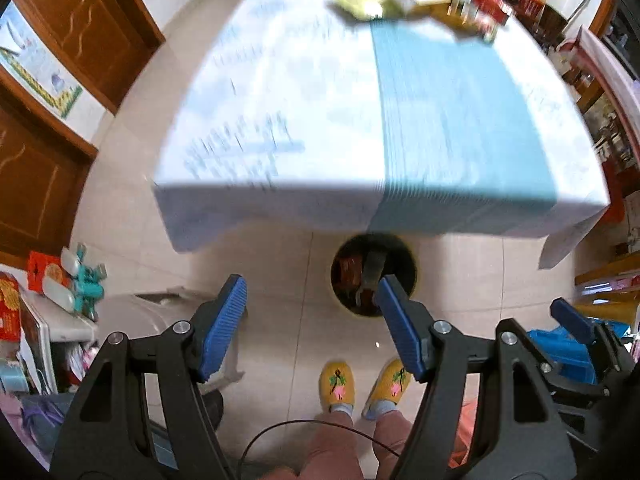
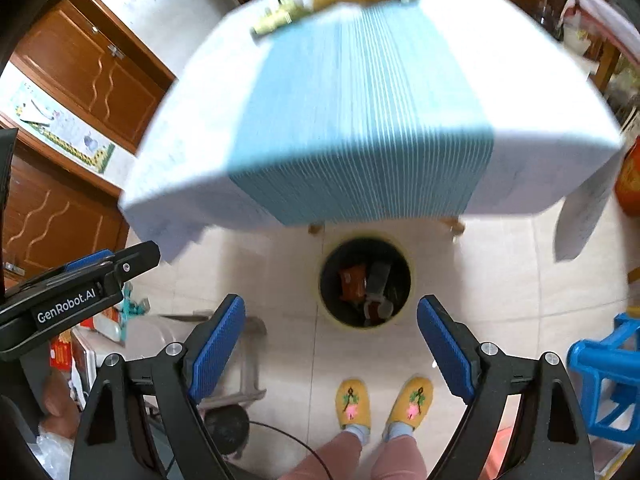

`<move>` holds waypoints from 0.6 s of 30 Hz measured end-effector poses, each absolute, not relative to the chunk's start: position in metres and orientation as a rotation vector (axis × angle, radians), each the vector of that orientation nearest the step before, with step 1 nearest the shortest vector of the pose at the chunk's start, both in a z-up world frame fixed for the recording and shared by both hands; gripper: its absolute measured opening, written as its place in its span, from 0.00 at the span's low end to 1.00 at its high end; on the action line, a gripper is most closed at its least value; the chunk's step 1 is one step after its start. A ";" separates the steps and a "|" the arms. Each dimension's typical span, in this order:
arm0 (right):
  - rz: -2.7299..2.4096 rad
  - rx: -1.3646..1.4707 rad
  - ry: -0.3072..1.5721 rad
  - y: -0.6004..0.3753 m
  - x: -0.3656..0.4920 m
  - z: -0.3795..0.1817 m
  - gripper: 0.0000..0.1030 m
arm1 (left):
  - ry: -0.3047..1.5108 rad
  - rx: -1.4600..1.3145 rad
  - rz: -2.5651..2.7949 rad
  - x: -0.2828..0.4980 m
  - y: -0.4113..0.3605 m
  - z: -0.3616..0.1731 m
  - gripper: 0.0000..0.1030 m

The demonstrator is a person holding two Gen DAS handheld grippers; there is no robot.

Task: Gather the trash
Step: 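Raise both tools back above the table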

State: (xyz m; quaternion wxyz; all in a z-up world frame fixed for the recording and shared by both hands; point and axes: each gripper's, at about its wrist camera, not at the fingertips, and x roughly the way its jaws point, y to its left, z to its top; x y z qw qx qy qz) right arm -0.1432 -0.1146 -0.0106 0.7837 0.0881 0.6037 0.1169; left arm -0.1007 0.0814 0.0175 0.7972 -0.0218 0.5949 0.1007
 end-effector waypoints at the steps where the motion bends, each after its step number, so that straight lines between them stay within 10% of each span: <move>1: 0.249 0.191 1.285 -0.114 -0.142 0.004 0.86 | 1.261 -0.045 0.212 -0.100 0.083 0.033 0.64; 18: 0.208 0.181 1.072 -0.089 -0.100 0.141 0.86 | 1.085 -0.026 0.122 -0.061 0.098 0.143 0.64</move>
